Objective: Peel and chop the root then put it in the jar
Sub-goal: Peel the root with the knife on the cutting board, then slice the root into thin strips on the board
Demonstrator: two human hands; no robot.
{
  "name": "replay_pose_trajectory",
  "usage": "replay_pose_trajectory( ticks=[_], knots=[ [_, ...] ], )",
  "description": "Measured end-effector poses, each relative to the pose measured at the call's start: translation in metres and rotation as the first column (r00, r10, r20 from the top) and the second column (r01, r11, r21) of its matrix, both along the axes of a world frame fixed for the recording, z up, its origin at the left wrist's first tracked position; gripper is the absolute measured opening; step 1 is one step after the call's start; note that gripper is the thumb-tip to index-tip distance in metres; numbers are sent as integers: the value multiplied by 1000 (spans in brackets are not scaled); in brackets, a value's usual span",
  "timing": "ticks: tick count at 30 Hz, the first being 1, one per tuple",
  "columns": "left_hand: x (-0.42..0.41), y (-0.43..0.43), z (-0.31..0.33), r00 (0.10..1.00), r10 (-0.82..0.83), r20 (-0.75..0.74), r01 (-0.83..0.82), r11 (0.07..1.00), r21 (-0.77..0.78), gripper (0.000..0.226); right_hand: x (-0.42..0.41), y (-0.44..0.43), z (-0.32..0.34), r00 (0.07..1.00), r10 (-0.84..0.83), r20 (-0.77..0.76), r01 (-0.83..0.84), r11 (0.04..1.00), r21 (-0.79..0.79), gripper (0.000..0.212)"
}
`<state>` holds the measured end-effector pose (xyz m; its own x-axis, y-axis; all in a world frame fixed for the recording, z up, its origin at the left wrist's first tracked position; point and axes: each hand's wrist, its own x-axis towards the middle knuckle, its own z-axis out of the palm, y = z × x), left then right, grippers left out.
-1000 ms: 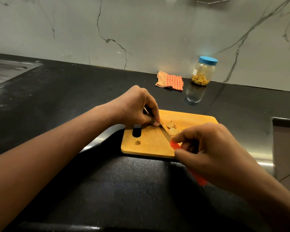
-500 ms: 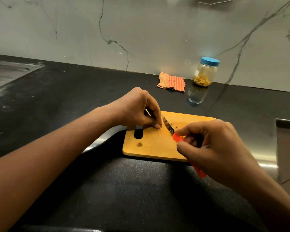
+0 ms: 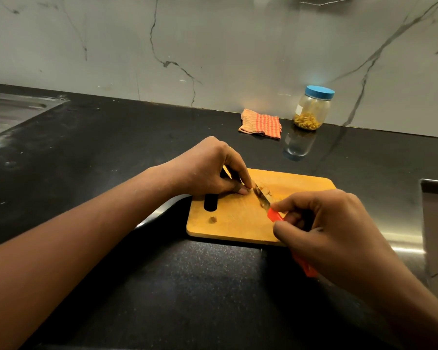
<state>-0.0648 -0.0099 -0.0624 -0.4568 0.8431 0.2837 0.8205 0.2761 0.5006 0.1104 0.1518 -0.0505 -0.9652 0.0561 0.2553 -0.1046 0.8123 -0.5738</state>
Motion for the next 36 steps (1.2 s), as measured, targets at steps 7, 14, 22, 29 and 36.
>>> replay_pose_trajectory(
  ticks=[7,14,22,29,36],
  knots=[
    [-1,-2,4,995,55,81,-54,998,-16,24,3,6,6,999,1,-52,-2,1000,-28,18],
    [4,1,6,995,44,90,-35,995,-97,22,3,4,4,1000,12,-26,-13,999,-42,20],
    [6,-7,20,984,4,178,34,977,-210,16,6,5,4,1000,20,5,-20,997,-75,17],
    [9,-18,36,962,-83,259,177,914,-366,15,17,3,10,999,41,-7,-41,995,-87,16],
    [7,-22,38,963,-31,267,127,929,-349,19,39,30,27,996,-89,-5,88,995,-49,21]
  ],
)
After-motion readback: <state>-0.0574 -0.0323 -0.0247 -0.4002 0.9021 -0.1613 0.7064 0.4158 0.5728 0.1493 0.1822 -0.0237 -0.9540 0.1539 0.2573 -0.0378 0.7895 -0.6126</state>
